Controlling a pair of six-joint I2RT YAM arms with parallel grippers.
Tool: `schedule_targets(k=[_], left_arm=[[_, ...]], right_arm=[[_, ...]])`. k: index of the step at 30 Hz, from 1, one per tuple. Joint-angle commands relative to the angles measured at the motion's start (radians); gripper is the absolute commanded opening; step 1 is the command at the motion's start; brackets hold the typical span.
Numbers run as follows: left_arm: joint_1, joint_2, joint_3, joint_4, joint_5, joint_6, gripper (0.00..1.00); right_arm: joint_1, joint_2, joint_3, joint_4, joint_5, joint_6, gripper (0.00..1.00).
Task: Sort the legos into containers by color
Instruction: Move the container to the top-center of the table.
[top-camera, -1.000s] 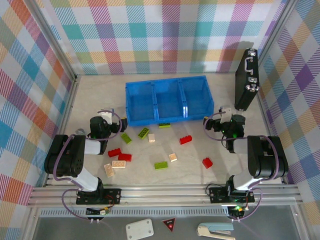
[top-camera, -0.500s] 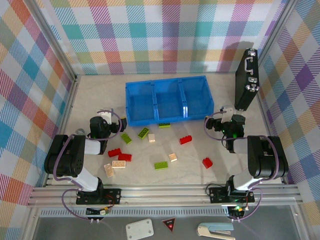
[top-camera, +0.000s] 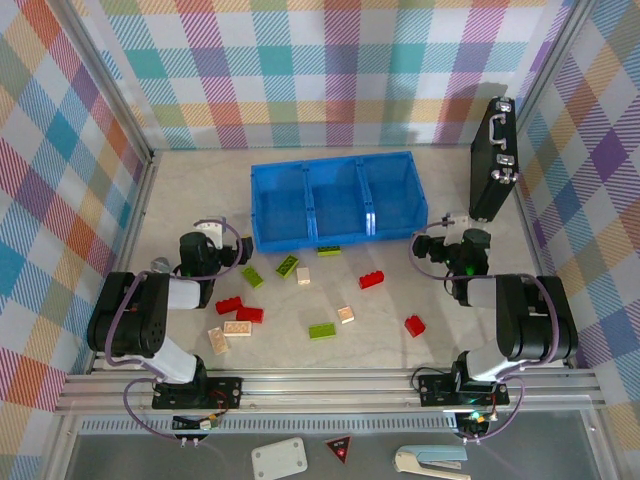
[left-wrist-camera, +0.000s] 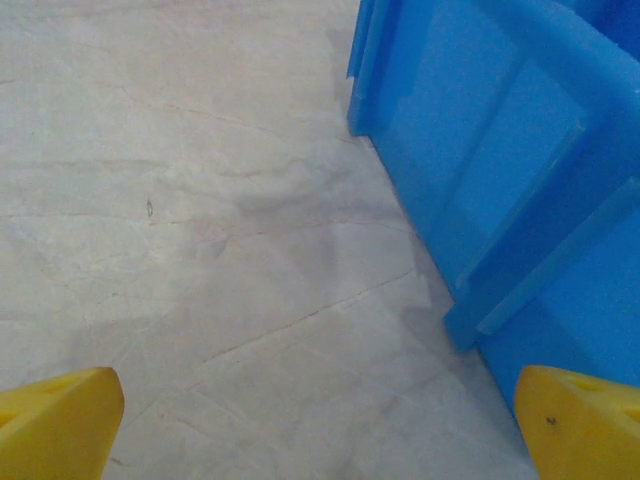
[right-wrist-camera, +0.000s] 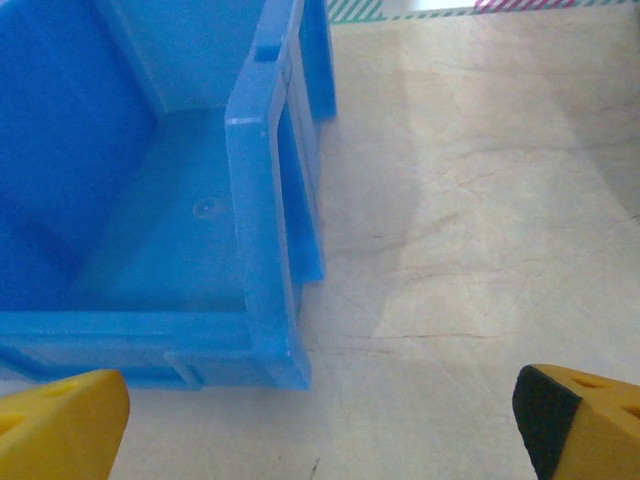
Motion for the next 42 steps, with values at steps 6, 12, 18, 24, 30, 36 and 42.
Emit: schedule_targets(k=[6, 12, 18, 24, 30, 36, 42], left_arm=[[-0.011, -0.103, 0.105, -0.241, -0.053, -0.03, 1.0], [-0.026, -0.147, 0.238, -0.578, -0.137, -0.1, 1.0], [-0.031, -0.222, 0.301, -0.779, -0.165, -0.156, 1.0], [-0.031, -0.234, 0.44, -1.035, -0.11, -0.177, 1.0], [-0.031, -0.278, 0.502, -1.175, -0.005, -0.231, 1.0], [-0.057, -0.278, 0.506, -1.288, 0.195, -0.294, 0.89], [-0.109, -0.243, 0.442, -1.241, 0.326, -0.326, 0.67]], right_arm=[[0.013, -0.113, 0.061, -0.177, 0.011, 0.021, 0.99], [0.035, -0.187, 0.138, -0.429, -0.029, -0.009, 0.95], [0.069, -0.244, 0.202, -0.657, -0.017, 0.039, 0.95], [0.166, -0.257, 0.277, -0.864, 0.034, 0.072, 0.91], [0.241, -0.279, 0.336, -1.036, 0.059, 0.146, 0.84], [0.291, -0.249, 0.388, -1.146, 0.007, 0.243, 0.74], [0.345, -0.121, 0.451, -1.168, -0.036, 0.291, 0.67]])
